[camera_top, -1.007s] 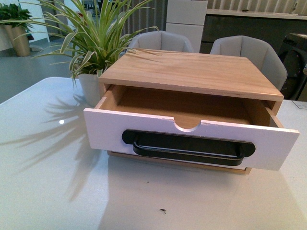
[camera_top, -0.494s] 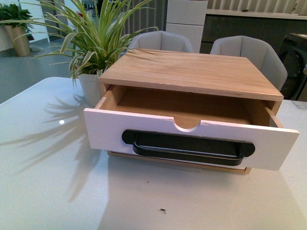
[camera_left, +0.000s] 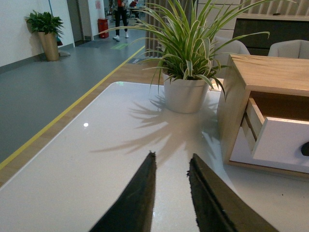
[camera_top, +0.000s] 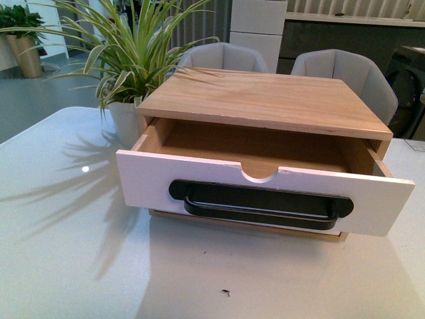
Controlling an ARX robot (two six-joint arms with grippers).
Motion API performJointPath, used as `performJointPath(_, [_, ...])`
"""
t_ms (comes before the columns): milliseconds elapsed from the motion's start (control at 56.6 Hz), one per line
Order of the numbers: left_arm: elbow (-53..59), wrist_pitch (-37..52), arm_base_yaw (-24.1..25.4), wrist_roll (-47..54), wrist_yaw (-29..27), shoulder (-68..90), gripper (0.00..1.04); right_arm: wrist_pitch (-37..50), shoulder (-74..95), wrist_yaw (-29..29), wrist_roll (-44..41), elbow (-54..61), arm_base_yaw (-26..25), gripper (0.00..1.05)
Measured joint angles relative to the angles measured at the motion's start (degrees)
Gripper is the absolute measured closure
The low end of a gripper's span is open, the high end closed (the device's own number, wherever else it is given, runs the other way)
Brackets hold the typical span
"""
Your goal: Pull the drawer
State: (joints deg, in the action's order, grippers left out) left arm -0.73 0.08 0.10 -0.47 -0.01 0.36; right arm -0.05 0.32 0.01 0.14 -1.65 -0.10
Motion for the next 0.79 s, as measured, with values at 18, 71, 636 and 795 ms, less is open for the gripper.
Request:
performJointPath(18, [0.0,0.0,0.0,0.0,0.0,0.0,0.63,0.0,0.0,0.0,0.0,0.0,0.0,0.66])
performJointPath(71, [0.0,0.02,0.0,0.0,0.0,0.0,0.54,0.0,0.0,0.0,0.0,0.0,0.0,0.58])
performJointPath(636, [0.0,0.0,0.0,0.17,0.0,0.0,0.07,0.0,0.0,0.0,0.02,0.0,0.0,0.09])
performJointPath(795, [0.0,0.0,0.0,0.17,0.0,0.0,0.07,0.0,0.0,0.0,0.02,0.0,0.0,0.09])
